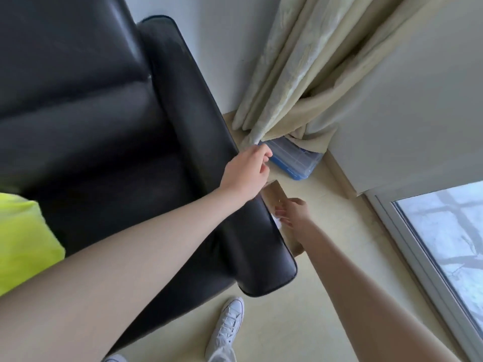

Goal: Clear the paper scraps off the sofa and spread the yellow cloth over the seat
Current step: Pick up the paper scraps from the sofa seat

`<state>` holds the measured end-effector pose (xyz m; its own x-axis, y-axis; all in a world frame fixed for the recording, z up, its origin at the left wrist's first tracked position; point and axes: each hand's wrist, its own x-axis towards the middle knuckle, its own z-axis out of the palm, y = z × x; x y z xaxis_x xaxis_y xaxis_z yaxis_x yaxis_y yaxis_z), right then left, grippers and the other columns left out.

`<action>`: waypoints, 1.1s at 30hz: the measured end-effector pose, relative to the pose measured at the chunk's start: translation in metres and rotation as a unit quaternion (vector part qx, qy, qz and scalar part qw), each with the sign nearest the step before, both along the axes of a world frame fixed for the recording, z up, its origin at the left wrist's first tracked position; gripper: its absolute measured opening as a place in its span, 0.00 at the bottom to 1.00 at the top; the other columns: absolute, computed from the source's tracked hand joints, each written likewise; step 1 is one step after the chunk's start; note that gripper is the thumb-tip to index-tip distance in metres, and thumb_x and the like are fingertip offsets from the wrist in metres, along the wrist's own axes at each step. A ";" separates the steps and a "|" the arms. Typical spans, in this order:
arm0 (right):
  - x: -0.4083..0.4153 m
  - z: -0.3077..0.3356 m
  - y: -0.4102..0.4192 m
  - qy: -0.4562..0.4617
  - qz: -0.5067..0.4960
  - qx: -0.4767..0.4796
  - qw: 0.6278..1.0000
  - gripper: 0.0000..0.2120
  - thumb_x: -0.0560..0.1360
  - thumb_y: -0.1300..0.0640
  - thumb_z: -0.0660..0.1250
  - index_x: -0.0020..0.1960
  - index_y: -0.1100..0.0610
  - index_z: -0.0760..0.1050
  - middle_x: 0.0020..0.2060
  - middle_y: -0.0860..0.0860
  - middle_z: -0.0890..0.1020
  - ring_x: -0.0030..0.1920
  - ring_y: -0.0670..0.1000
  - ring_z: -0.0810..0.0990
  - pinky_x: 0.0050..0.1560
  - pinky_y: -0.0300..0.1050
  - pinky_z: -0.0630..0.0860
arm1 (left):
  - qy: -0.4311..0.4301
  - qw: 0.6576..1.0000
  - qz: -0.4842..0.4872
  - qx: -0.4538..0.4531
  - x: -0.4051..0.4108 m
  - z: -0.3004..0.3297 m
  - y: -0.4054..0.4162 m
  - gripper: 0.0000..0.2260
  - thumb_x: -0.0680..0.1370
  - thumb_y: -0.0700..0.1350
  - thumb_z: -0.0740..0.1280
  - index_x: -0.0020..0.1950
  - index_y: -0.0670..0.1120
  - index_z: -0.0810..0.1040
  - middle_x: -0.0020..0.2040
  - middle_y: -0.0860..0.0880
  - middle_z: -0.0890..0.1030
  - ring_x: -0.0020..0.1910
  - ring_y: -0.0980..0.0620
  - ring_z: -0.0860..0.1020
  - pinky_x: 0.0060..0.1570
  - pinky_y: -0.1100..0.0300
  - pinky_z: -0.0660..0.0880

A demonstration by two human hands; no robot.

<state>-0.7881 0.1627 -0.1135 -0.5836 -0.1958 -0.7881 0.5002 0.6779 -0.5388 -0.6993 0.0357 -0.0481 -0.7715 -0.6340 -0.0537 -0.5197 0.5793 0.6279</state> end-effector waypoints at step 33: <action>0.757 0.051 -0.240 0.249 0.680 -0.128 0.678 0.16 0.74 0.66 0.57 0.58 0.55 0.75 0.59 0.52 0.74 0.61 0.53 0.71 0.52 0.51 0.76 | -0.077 0.826 0.553 0.085 0.812 -0.012 -0.053 0.13 0.78 0.40 0.60 0.61 0.49 0.72 0.57 0.54 0.77 0.53 0.52 0.77 0.49 0.53 0.76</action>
<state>-0.0307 -0.0770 -0.0620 0.0932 -0.9123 -0.3988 -0.7800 0.1821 -0.5987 0.1122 -0.0174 -0.0605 0.2974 -0.9195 -0.2571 -0.7531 -0.3914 0.5288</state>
